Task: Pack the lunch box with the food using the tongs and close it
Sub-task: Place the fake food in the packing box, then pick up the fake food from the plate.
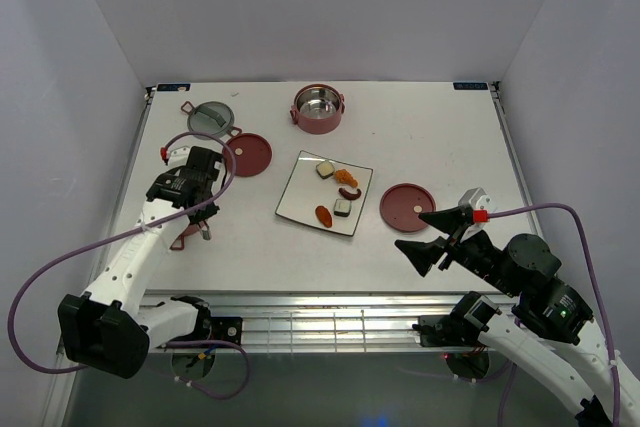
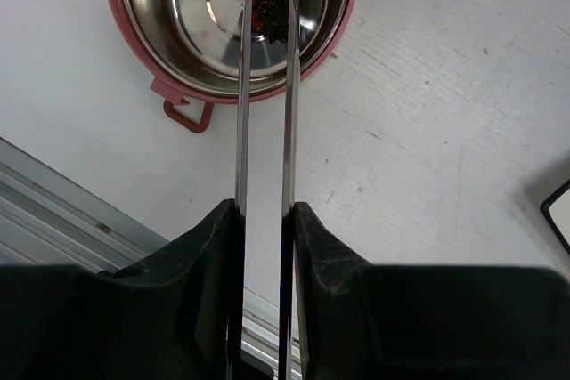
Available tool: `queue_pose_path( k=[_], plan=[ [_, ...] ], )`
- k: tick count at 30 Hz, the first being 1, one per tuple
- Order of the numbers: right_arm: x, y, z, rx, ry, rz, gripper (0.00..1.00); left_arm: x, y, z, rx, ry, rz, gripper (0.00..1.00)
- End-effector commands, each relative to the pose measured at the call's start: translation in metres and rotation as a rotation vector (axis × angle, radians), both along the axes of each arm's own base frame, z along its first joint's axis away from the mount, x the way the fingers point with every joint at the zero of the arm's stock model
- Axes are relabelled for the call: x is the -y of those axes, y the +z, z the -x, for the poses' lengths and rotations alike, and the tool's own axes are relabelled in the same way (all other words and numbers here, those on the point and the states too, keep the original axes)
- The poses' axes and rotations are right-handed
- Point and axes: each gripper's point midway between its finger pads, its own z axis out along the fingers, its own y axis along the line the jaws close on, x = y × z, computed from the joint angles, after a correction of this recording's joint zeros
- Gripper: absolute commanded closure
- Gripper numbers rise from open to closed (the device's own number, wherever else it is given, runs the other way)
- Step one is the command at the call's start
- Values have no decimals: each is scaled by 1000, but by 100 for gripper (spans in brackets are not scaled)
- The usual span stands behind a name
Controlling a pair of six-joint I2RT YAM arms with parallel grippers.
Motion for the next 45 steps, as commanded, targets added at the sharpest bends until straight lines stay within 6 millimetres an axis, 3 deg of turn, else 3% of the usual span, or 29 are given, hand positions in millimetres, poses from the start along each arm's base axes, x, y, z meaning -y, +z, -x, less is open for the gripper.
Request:
queue_pose_path(
  k=[1, 7, 12, 21, 24, 28, 33, 39, 43, 45],
  plan=[
    [6, 24, 3, 57, -10, -43, 13, 5, 8, -9, 55, -9, 36, 87],
    [5, 24, 3, 56, -9, -42, 14, 9, 5, -10, 35, -20, 52, 65],
    [5, 23, 3, 56, -6, -42, 13, 15, 19, -13, 77, -40, 90, 52],
    [3, 21, 2, 50, -4, -35, 13, 13, 56, -16, 141, -67, 75, 46],
    [3, 21, 2, 50, -2, -35, 13, 24, 75, -25, 197, -127, 119, 46],
    [2, 20, 2, 47, -2, -32, 13, 51, 103, -40, 286, -267, 215, 48],
    [5, 18, -3, 41, -32, -26, 13, 95, 122, -58, 367, -491, 319, 51],
    [4, 17, -5, 36, -38, -20, 14, 162, 127, -69, 401, -762, 393, 48],
    [4, 17, -6, 34, -38, -18, 14, 195, 117, -64, 377, -826, 445, 47],
    [3, 16, -6, 33, -36, -15, 13, 215, 101, -55, 325, -845, 464, 47]
  ],
)
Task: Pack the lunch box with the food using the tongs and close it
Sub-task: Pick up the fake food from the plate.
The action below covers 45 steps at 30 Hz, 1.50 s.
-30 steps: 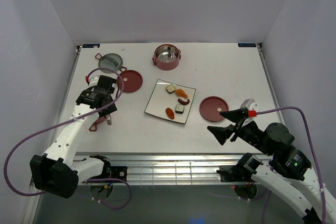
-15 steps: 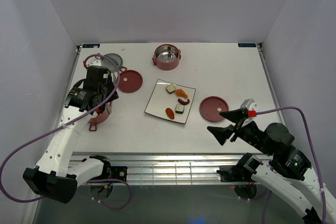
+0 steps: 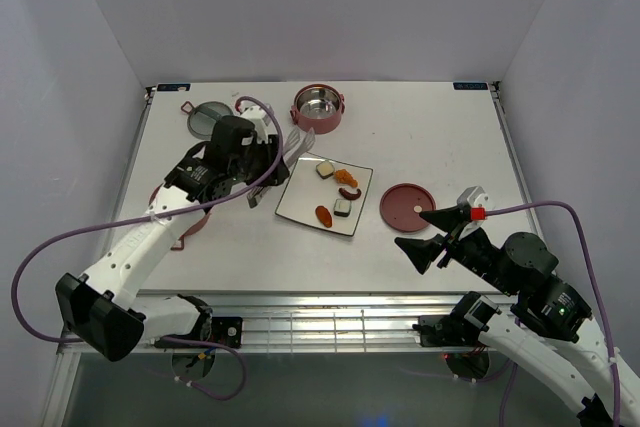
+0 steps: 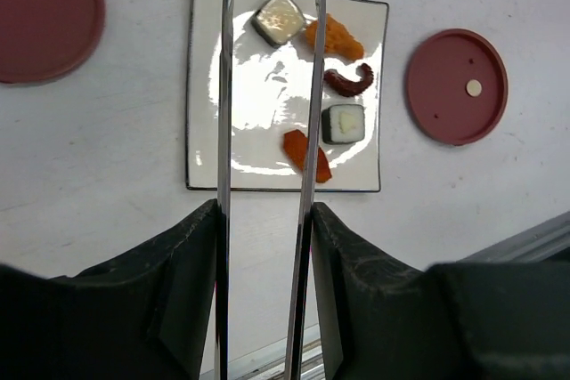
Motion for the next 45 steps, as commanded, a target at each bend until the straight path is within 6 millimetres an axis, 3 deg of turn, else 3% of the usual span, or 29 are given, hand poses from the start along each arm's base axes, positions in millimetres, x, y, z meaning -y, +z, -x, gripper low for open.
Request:
queue_pose_path(
  k=[1, 7, 11, 16, 26, 45],
  plan=[
    [1, 18, 0, 40, -5, -27, 14, 35, 2, 8, 14, -80, 58, 46],
    [1, 17, 1, 39, 1, -26, 13, 59, -37, 41, -58, -85, 1, 45],
    [1, 17, 1, 39, 1, -26, 13, 81, -47, 67, -72, -145, -24, 44],
    [1, 17, 1, 40, 0, -25, 13, 92, -65, 84, -106, -165, -79, 42],
    [1, 16, 0, 38, -2, -25, 14, 103, -84, 80, -103, -140, -188, 37],
    [3, 18, 1, 42, -4, -29, 14, 119, -102, 77, -137, -152, -213, 37]
  ],
)
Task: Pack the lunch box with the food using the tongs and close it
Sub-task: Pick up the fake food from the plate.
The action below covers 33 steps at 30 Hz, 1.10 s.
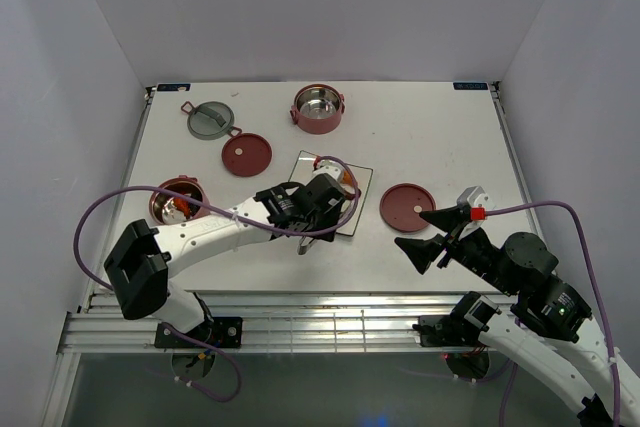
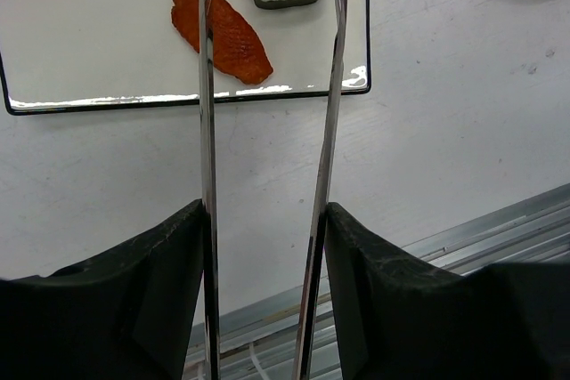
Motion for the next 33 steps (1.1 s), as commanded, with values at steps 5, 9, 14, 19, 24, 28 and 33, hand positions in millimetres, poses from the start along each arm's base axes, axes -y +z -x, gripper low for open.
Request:
queue_pose_path(
  k=[5, 9, 14, 19, 24, 28, 33],
  plan=[
    [3, 18, 1, 42, -2, -30, 13, 18, 16, -4, 23, -7, 60, 38],
    [3, 18, 2, 43, -2, -31, 14, 20, 15, -3, 14, -13, 65, 41],
    [3, 18, 1, 42, -3, -30, 13, 22, 20, -2, 16, -18, 78, 41],
    [3, 18, 2, 44, -3, -31, 13, 23, 19, 0, 8, -23, 82, 45],
    [3, 18, 1, 45, -5, -30, 13, 21, 21, 1, -3, -9, 81, 50],
    [4, 18, 2, 44, -5, -31, 13, 14, 31, -1, 13, 27, 75, 52],
    [4, 19, 2, 46, -5, -33, 13, 9, 42, -1, 32, 44, 82, 54]
  ],
)
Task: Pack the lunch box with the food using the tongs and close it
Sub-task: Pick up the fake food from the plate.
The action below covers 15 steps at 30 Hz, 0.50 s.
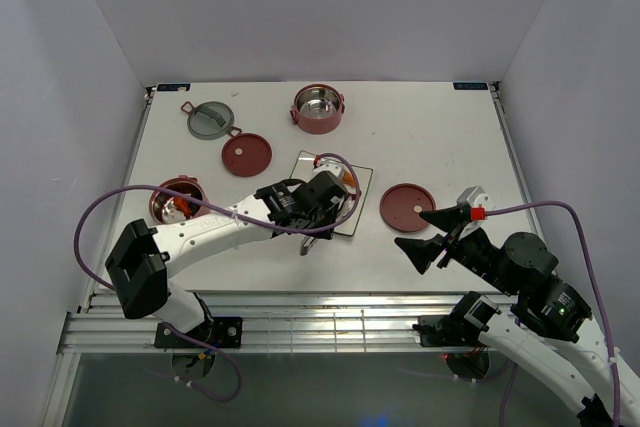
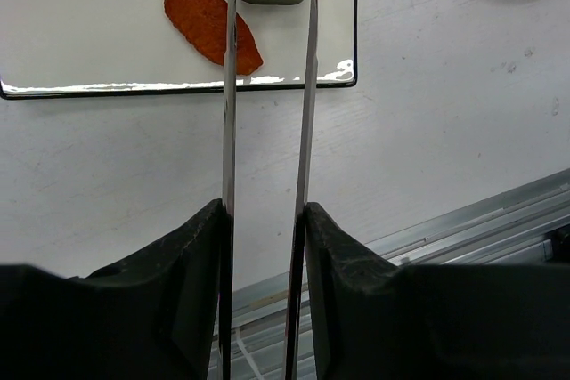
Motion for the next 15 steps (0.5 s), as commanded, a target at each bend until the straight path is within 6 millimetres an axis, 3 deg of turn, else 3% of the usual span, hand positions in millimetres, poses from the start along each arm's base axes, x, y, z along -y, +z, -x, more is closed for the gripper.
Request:
queue_pose_path(
  k=[1, 6, 9, 15],
  plan=[
    [4, 19, 2, 47, -3, -35, 13, 1, 36, -6, 66, 32, 66, 54],
    [4, 19, 2, 46, -5, -34, 13, -7, 54, -10, 110, 66, 71, 55],
    [4, 19, 2, 47, -5, -35, 13, -16, 78, -13, 152, 93, 77, 55],
    [4, 19, 2, 45, -5, -32, 13, -65, 122, -34, 249, 247, 24, 55]
  ],
)
